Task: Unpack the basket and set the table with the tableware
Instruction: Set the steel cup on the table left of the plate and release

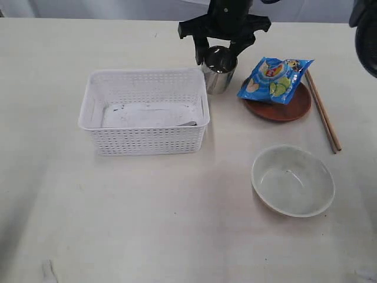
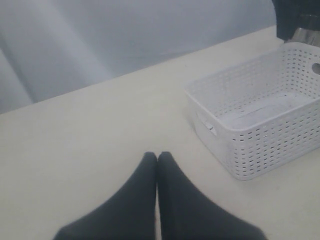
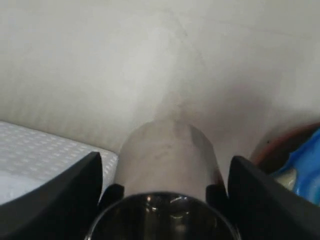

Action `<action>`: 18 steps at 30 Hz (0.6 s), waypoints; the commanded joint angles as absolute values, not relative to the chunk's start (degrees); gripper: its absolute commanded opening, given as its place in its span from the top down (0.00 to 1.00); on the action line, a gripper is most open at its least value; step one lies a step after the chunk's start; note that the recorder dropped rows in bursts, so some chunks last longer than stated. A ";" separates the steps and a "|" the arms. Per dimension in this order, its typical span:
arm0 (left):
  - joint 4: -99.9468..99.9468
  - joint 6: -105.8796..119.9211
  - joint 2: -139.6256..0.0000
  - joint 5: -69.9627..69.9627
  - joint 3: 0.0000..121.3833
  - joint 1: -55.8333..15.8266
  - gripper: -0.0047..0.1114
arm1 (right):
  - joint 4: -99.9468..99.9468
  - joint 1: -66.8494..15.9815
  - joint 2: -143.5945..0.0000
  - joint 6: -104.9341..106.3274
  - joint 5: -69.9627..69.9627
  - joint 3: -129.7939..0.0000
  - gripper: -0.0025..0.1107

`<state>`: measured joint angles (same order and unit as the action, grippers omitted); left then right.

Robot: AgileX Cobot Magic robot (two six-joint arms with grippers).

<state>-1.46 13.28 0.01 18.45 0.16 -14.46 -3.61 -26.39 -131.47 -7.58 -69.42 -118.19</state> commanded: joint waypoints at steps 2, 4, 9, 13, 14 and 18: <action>-1.78 13.02 0.00 18.50 0.00 -14.79 0.96 | -4.06 -28.87 -131.57 -7.84 -69.96 -119.21 0.98; -1.78 13.02 0.00 18.50 0.00 -14.79 0.96 | -4.06 -29.48 -132.08 -8.07 -69.96 -119.21 0.98; -1.78 13.02 0.00 18.50 0.00 -14.79 0.96 | -3.95 -30.96 -133.70 -8.07 -69.96 -119.21 0.98; -1.78 13.02 0.00 18.50 0.00 -14.79 0.96 | -4.19 -30.93 -133.71 -8.07 -69.96 -119.21 0.98; -1.78 13.02 0.00 18.50 0.00 -14.79 0.96 | -4.01 -30.93 -133.46 -8.07 -69.96 -119.21 0.98; -1.78 13.02 0.00 18.50 0.00 -14.79 0.96 | -0.47 -30.80 -133.07 -8.35 -69.96 -119.21 0.98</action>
<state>-1.46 13.28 0.01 18.45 0.16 -14.46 -2.85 -30.86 -133.94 -7.90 -69.90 -119.11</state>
